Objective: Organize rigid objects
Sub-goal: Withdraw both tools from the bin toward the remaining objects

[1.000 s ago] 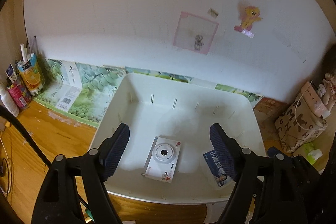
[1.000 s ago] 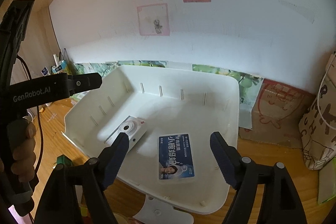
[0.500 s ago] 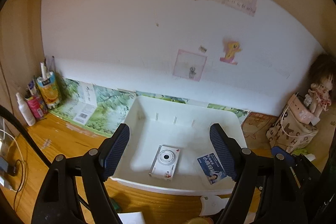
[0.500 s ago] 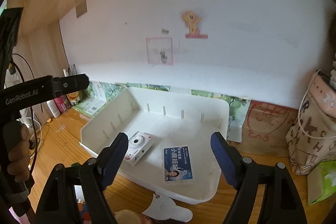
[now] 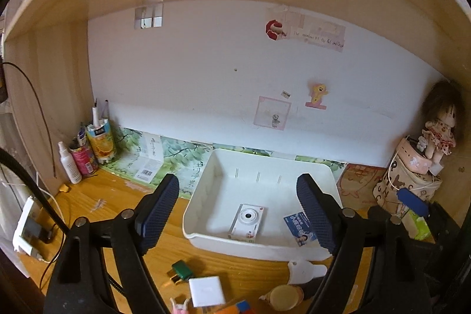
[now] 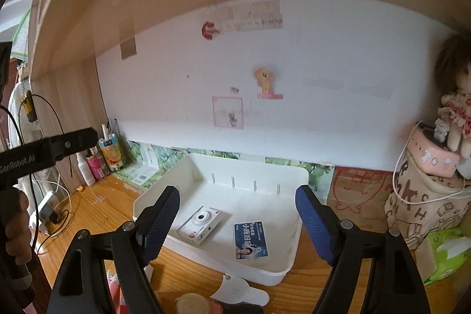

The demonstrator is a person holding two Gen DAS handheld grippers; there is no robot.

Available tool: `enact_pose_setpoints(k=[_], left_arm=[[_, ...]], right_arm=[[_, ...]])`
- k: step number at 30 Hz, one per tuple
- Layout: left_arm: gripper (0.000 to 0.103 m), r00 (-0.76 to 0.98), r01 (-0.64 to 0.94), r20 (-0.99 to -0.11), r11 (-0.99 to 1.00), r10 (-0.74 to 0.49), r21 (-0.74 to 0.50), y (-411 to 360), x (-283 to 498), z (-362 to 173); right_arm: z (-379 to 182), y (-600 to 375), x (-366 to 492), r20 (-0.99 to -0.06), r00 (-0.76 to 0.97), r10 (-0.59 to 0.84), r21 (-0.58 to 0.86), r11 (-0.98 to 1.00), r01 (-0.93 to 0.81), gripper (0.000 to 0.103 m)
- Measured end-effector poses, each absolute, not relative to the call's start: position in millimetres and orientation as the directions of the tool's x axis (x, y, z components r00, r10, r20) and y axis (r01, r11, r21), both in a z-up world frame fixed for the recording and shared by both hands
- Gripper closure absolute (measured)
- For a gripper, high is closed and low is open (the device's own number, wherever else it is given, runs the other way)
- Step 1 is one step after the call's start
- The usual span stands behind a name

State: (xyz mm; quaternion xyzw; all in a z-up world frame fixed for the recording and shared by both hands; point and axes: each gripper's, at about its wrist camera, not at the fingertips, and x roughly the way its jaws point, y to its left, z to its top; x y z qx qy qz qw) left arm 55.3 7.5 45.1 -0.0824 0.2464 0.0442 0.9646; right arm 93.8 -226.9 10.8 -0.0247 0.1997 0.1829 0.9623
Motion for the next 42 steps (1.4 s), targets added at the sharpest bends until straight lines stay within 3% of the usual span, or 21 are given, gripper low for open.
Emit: enact_pose_setpoints(k=[9, 19, 42], left_arm=[[0.017, 0.872, -0.139, -0.487, 0.981, 0.055, -0.136, 4, 20, 46], [0.017, 0.849, -0.158, -0.527, 0.974, 0.050, -0.163, -2, -8, 34], [0.017, 0.653, -0.225, -0.758, 0.955, 0.002, -0.191, -14, -11, -34]], right_arm=[[22, -240, 61, -0.334, 0.880, 0.338, 0.021, 0.936, -0.351, 0.018], [14, -251, 37, -0.355, 0.878, 0.321, 0.007, 0.940, -0.341, 0.018], [-47, -267, 33, -0.546, 0.791, 0.275, 0.021, 0.949, -0.316, 0.018]])
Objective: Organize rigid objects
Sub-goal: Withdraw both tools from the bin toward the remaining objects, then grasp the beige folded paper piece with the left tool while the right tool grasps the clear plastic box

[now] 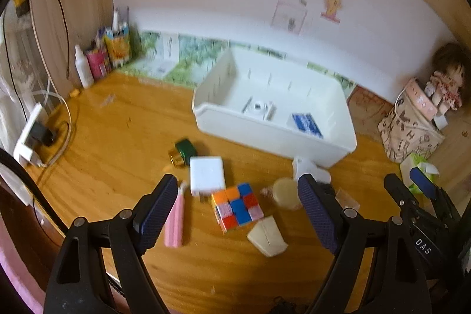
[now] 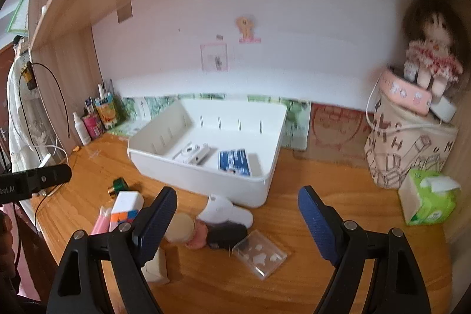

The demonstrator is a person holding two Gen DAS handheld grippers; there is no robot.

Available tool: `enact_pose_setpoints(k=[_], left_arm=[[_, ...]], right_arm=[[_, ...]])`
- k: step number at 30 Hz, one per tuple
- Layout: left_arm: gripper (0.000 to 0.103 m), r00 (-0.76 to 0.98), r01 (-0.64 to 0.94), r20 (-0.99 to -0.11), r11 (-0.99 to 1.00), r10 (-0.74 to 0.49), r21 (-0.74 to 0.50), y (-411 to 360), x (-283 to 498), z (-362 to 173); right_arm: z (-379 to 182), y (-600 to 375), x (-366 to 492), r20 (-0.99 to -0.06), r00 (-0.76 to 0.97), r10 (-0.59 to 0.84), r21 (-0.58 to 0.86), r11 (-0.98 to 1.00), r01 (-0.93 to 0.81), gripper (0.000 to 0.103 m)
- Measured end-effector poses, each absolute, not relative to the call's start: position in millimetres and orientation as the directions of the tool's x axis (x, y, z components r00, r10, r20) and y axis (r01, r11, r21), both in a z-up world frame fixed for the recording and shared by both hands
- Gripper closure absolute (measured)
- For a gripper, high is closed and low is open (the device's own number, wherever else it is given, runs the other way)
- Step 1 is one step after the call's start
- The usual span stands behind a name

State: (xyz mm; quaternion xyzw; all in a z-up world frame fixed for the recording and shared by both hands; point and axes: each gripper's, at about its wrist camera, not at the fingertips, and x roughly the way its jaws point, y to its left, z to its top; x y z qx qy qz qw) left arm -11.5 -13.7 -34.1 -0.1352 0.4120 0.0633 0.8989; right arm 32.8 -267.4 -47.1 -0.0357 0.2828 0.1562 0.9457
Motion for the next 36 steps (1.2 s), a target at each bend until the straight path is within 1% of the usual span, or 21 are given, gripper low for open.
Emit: enact_pose_setpoints(k=[5, 11, 18, 22, 26, 36], left_arm=[[0.017, 0.577, -0.220, -0.817, 0.958, -0.026, -0.185, -21, -2, -54], [0.017, 0.456, -0.214, -0.885, 0.953, -0.096, -0.213, -32, 8, -83], [0.017, 0.309, -0.232, -0.935, 0.940, -0.173, -0.251, -45, 19, -114], [0.017, 0.235, -0.257, -0.944, 0.922, -0.232, -0.290, -50, 23, -132], [0.017, 0.171, -0.287, -0.950, 0.909, -0.263, -0.303, -52, 27, -146], [0.017, 0.060, -0.424, -0.942, 0.846, -0.330, -0.323, -47, 37, -177]], right_arm=[[-62, -268, 39, -0.598, 0.755, 0.268, 0.030, 0.949, -0.313, 0.018], [-83, -270, 49, -0.676, 0.693, 0.251, 0.047, 0.953, -0.299, 0.018], [-107, -275, 68, -0.767, 0.598, 0.234, 0.095, 0.962, -0.255, 0.018], [-120, -279, 79, -0.807, 0.542, 0.234, 0.124, 0.965, -0.231, 0.018], [-133, -281, 89, -0.841, 0.484, 0.240, 0.153, 0.965, -0.212, 0.018], [-158, -282, 111, -0.897, 0.386, 0.213, 0.152, 0.971, -0.182, 0.018]])
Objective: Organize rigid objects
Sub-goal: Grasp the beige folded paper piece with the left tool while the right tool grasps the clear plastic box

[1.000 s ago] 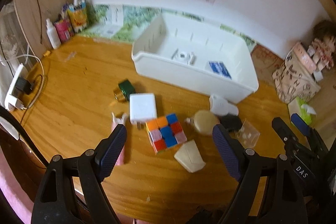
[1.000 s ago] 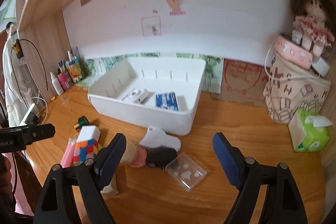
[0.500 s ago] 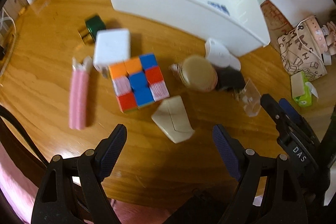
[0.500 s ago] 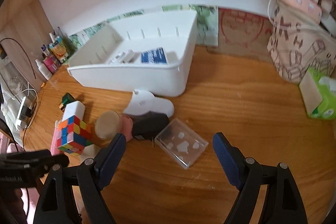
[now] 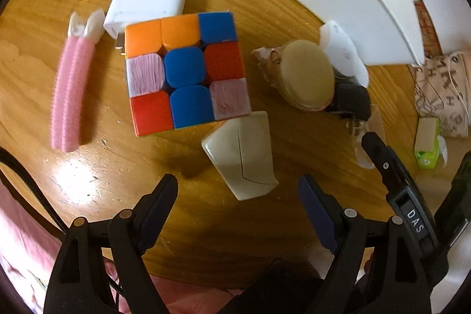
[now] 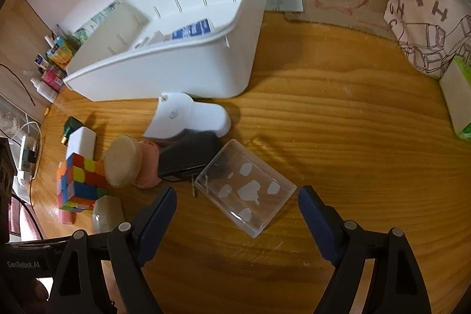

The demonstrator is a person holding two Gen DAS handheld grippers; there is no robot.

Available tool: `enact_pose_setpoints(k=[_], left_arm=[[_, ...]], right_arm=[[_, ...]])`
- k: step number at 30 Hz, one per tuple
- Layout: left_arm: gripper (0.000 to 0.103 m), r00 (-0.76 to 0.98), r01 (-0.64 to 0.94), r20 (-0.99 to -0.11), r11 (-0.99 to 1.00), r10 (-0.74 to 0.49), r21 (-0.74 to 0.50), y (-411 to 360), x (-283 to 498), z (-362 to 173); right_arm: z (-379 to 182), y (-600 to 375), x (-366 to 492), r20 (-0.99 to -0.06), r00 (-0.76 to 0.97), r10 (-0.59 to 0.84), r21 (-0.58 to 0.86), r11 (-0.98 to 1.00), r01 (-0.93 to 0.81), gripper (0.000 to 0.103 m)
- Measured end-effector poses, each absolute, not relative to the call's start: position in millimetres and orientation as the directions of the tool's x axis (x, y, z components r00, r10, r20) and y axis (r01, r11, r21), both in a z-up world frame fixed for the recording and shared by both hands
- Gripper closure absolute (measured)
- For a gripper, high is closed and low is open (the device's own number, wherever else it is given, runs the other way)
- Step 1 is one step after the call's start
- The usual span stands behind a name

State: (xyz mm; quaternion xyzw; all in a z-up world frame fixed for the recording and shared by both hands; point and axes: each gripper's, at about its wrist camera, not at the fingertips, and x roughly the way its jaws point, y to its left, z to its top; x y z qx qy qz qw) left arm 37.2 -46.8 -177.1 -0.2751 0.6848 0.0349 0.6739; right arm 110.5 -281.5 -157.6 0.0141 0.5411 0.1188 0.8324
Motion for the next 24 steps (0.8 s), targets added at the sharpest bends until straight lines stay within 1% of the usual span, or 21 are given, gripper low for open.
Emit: enact_pose_setpoints(k=[13, 17, 19, 22, 24], left_arm=[[0.018, 0.007, -0.473, -0.959, 0.844, -0.284, -0.254, -55, 54, -183], [0.025, -0.020, -0.480, -0.961, 0.846, -0.274, -0.232, -60, 68, -186], [0.026, -0.021, -0.482, -0.961, 0.845, -0.277, -0.233, -61, 76, -186], [0.032, -0.035, -0.481, -0.962, 0.849, -0.270, -0.221, -64, 85, -185], [0.042, -0.046, -0.485, -0.965, 0.850, -0.260, -0.206, -65, 92, -183]], right_arm=[[-171, -275, 124, -0.920, 0.346, 0.182, 0.118, 0.973, -0.198, 0.018], [-172, -277, 127, -0.919, 0.351, 0.178, 0.117, 0.975, -0.189, 0.018], [-173, -278, 130, -0.920, 0.348, 0.180, 0.120, 0.975, -0.187, 0.018], [-173, -280, 130, -0.918, 0.348, 0.190, 0.131, 0.973, -0.188, 0.022], [-172, -280, 129, -0.916, 0.348, 0.199, 0.138, 0.971, -0.194, 0.024]])
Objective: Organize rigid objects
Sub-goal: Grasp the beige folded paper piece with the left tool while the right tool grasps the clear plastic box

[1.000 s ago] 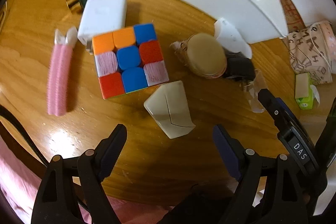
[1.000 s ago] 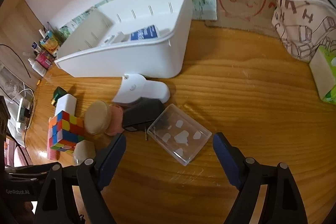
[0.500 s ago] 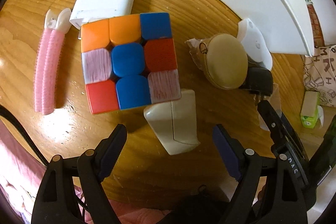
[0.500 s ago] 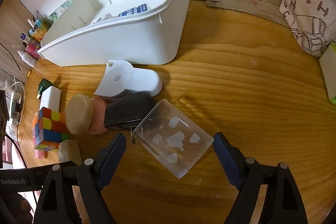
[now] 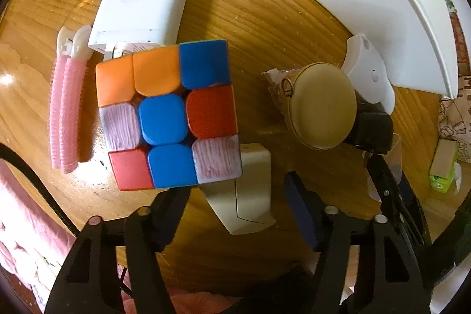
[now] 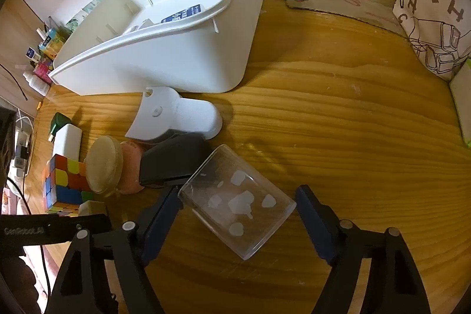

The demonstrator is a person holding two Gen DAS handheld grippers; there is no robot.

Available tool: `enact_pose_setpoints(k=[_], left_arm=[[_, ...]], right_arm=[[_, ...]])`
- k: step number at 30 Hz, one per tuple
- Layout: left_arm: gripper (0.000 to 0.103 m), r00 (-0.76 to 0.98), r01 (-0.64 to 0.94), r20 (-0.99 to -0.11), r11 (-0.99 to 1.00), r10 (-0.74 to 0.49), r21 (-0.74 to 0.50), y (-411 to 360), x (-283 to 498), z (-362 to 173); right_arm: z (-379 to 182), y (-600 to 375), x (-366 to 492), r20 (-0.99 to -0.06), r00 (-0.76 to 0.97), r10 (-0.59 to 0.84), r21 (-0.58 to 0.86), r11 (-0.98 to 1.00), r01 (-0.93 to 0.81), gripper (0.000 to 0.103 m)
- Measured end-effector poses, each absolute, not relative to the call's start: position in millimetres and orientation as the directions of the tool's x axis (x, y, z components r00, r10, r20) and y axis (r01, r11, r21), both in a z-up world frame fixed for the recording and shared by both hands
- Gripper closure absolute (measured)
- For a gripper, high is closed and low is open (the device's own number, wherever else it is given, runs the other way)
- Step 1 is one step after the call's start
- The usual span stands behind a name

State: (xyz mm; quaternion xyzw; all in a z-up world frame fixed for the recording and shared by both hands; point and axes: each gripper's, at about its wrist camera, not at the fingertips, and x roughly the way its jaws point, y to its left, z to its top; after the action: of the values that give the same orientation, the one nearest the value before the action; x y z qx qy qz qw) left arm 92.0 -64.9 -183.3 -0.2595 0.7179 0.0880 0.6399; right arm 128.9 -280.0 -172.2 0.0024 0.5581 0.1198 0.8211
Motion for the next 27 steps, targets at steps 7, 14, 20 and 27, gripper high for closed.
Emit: enact_pose_setpoints(k=[7, 14, 20, 27], left_arm=[[0.051, -0.070, -0.499, -0.960, 0.843, -0.272, -0.203, -62, 112, -178], [0.052, -0.066, -0.500, -0.957, 0.839, -0.282, -0.213, -54, 118, -184], [0.052, -0.067, -0.495, -0.954, 0.840, -0.294, -0.224, -54, 110, -181], [0.052, -0.049, -0.489, -0.946, 0.833, -0.321, -0.257, -51, 105, -175]], right_arm=[[-172, -281, 127, -0.916, 0.348, 0.199, 0.136, 0.971, -0.199, 0.024], [-171, -281, 123, -0.920, 0.344, 0.185, 0.122, 0.973, -0.197, 0.024], [-168, -281, 115, -0.923, 0.346, 0.170, 0.102, 0.973, -0.205, 0.024], [-163, -276, 108, -0.924, 0.349, 0.158, 0.084, 0.972, -0.218, 0.024]])
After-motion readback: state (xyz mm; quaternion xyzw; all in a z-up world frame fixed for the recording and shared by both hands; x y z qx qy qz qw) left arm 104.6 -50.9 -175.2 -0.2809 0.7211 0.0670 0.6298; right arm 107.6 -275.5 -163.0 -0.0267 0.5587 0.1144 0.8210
